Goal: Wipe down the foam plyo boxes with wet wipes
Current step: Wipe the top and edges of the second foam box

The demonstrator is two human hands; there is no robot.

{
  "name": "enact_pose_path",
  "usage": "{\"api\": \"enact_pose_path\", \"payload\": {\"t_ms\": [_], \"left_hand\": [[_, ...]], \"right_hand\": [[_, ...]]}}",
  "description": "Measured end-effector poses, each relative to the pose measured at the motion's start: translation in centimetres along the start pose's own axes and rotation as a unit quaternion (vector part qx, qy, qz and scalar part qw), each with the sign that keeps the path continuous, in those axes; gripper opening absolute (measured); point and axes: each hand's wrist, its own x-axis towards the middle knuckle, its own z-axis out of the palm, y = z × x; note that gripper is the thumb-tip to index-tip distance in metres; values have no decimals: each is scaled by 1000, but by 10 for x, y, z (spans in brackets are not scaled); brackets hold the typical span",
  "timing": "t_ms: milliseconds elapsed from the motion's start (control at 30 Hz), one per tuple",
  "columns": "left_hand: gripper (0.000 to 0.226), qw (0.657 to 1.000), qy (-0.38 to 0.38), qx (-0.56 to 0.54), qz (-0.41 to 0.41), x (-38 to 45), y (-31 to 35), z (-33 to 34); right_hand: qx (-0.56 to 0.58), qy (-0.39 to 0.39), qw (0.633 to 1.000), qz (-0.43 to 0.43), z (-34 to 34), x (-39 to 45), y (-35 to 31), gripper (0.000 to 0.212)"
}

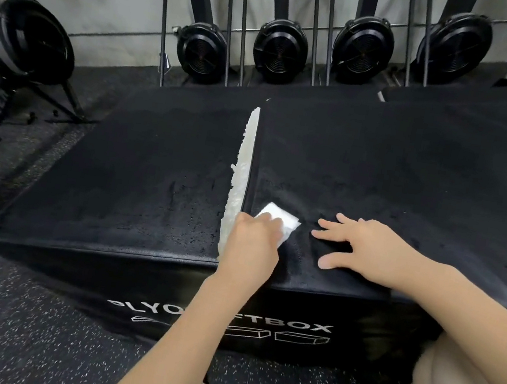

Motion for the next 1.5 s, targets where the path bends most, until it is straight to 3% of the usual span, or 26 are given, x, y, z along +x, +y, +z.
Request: {"api": "enact_pose_path", "payload": {"t_ms": [200, 367, 567, 733, 1000, 1333, 1500], "left_hand": [[20, 996, 3, -67, 52, -63, 41, -5], [57, 991, 59, -98, 69, -97, 25, 5], [27, 983, 95, -116, 105, -81, 55, 25], [34, 982, 86, -74, 154, -87, 36, 21], [51, 983, 123, -60, 120, -104, -28, 7], [43, 984, 153, -65, 60, -115, -26, 10], [39, 979, 168, -79, 78, -111, 1, 18]], "right_hand": [[3, -10, 1000, -1, 0, -4, 0, 63], [13, -11, 1000, -1, -3, -8, -3, 61], [4, -7, 1000, -2, -4, -12, -7, 61], [8, -11, 1000, 4, -4, -13, -10, 62], [24, -7, 1000, 8, -4, -17, -15, 59], [28, -3, 1000, 7, -2, -17, -14, 59], [29, -8, 999, 9, -2, -16, -13, 59]]}}
